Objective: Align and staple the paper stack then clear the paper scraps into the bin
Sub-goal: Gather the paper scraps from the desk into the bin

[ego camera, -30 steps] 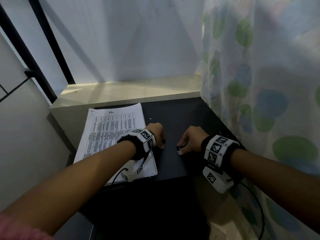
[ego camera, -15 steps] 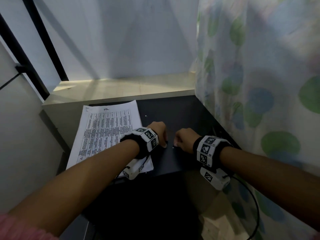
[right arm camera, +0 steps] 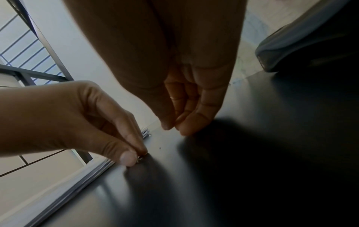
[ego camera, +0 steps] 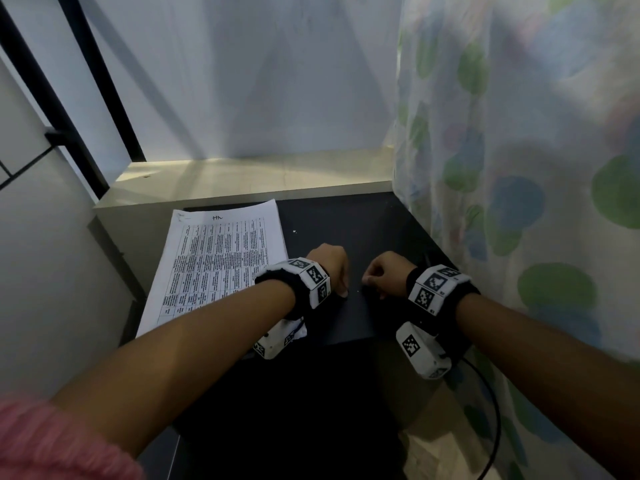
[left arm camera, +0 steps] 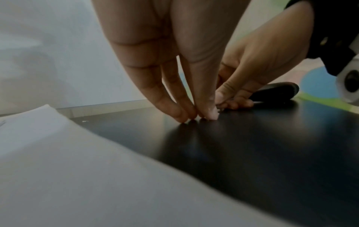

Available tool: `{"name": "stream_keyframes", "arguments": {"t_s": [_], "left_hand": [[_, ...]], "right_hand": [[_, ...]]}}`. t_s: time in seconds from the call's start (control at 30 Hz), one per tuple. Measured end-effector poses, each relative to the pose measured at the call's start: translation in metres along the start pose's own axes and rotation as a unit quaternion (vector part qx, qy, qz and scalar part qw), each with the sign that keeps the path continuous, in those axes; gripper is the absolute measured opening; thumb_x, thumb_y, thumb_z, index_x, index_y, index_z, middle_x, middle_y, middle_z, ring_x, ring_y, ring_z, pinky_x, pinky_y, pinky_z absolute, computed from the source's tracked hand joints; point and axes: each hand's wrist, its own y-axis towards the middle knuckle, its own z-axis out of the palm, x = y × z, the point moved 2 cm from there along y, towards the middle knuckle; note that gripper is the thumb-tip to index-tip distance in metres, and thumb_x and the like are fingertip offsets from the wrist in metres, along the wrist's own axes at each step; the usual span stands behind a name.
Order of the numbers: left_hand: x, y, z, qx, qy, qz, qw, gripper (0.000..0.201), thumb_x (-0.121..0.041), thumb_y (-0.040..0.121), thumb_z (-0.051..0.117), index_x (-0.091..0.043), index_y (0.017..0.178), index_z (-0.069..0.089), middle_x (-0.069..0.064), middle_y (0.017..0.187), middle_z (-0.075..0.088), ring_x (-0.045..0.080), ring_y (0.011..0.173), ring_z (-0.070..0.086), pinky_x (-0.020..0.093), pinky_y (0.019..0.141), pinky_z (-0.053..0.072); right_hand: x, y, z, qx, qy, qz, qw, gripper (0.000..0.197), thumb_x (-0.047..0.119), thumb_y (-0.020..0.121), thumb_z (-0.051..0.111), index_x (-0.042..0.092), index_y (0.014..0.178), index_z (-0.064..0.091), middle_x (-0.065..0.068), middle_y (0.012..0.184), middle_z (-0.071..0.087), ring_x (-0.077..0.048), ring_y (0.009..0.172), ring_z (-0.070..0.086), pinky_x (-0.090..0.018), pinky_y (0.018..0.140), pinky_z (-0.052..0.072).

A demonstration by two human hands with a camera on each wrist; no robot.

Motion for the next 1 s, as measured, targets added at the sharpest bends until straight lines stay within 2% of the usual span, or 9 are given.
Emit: {"name": "stream_keyframes", "arguments": {"t_s": [0.37,0.5,0.57,0.63,0.67,0.7,0.8,0.87,1.0], "left_hand": [[-0.031,0.003,0.007,0.024,0.121,-0.019,0.992,0.033,-0.011,0.088,0.061,0.002,0.119,0.060,0.020,0.127,0.058,0.032,0.114,0.059,0.034,0.091,0.049],[-0.033,0.000,0.010,0.033,0.139,-0.007,0.990,0.031,-0.010,0.095,0.050,0.004,0.122,0.056,0.019,0.129,0.057,0.031,0.118,0.057,0.033,0.095,0.047],[-0.032,-0.002,0.010,0.047,0.156,-0.001,0.987,0.027,-0.011,0.095,0.051,0.004,0.116,0.059,0.019,0.127,0.059,0.031,0.116,0.059,0.033,0.092,0.048],[-0.028,0.001,0.010,0.056,0.178,-0.002,0.982,0.020,-0.014,0.095,0.051,0.002,0.089,0.062,0.018,0.124,0.062,0.030,0.109,0.062,0.033,0.085,0.051],[-0.024,0.003,0.008,0.058,0.181,-0.008,0.982,0.027,-0.015,0.096,0.050,-0.002,0.073,0.055,0.018,0.124,0.062,0.029,0.106,0.062,0.032,0.079,0.051],[-0.019,0.005,0.006,0.052,0.174,-0.015,0.983,0.031,-0.017,0.097,0.048,-0.005,0.067,0.050,0.018,0.125,0.061,0.030,0.105,0.061,0.031,0.077,0.051],[0.002,0.016,-0.006,0.014,0.125,-0.048,0.991,0.027,-0.018,0.098,0.045,0.004,0.099,0.060,0.020,0.128,0.058,0.033,0.116,0.058,0.034,0.092,0.047],[0.019,0.023,-0.015,0.009,0.109,-0.084,0.990,0.029,-0.016,0.099,0.043,0.006,0.099,0.061,0.020,0.129,0.057,0.033,0.119,0.056,0.034,0.097,0.046],[0.044,0.033,-0.029,-0.027,0.098,-0.111,0.989,0.028,-0.009,0.095,0.047,0.008,0.112,0.060,0.022,0.120,0.063,0.034,0.111,0.061,0.035,0.092,0.050]], "right_hand": [[-0.003,-0.002,0.000,0.005,-0.001,-0.009,1.000,0.025,0.016,0.091,0.058,0.016,0.066,0.058,0.001,0.069,0.060,-0.012,0.053,0.054,-0.021,0.056,0.048],[0.000,-0.007,0.000,0.005,-0.028,-0.013,1.000,0.015,0.017,0.090,0.059,0.005,0.090,0.068,-0.008,0.083,0.063,-0.011,0.050,0.052,-0.020,0.054,0.044],[0.003,-0.008,0.000,0.010,-0.041,-0.023,0.999,0.014,0.016,0.089,0.060,0.004,0.092,0.069,-0.008,0.088,0.065,-0.010,0.050,0.052,-0.017,0.052,0.044],[0.005,-0.009,-0.001,0.009,-0.047,-0.035,0.998,0.011,0.014,0.088,0.062,0.013,0.078,0.066,-0.006,0.088,0.066,-0.009,0.051,0.054,-0.014,0.049,0.045],[0.005,-0.009,-0.001,0.007,-0.051,-0.039,0.998,0.016,0.014,0.087,0.062,0.017,0.071,0.063,-0.004,0.087,0.065,-0.008,0.051,0.055,-0.012,0.047,0.045],[0.005,-0.009,-0.001,0.004,-0.053,-0.042,0.998,0.018,0.014,0.087,0.063,0.018,0.069,0.062,-0.003,0.086,0.066,-0.008,0.050,0.055,-0.010,0.045,0.045],[0.007,-0.010,-0.001,-0.007,-0.055,-0.056,0.997,0.006,0.016,0.083,0.068,0.010,0.082,0.071,-0.004,0.083,0.067,-0.004,0.048,0.053,-0.008,0.044,0.045],[0.007,-0.010,0.000,-0.007,-0.058,-0.063,0.996,0.008,0.016,0.082,0.070,0.009,0.084,0.071,-0.002,0.081,0.066,-0.001,0.049,0.052,-0.008,0.046,0.044],[0.013,-0.013,-0.001,0.002,-0.090,-0.078,0.993,0.014,0.015,0.084,0.068,0.005,0.091,0.072,-0.006,0.086,0.069,-0.004,0.058,0.058,-0.003,0.051,0.043]]}}
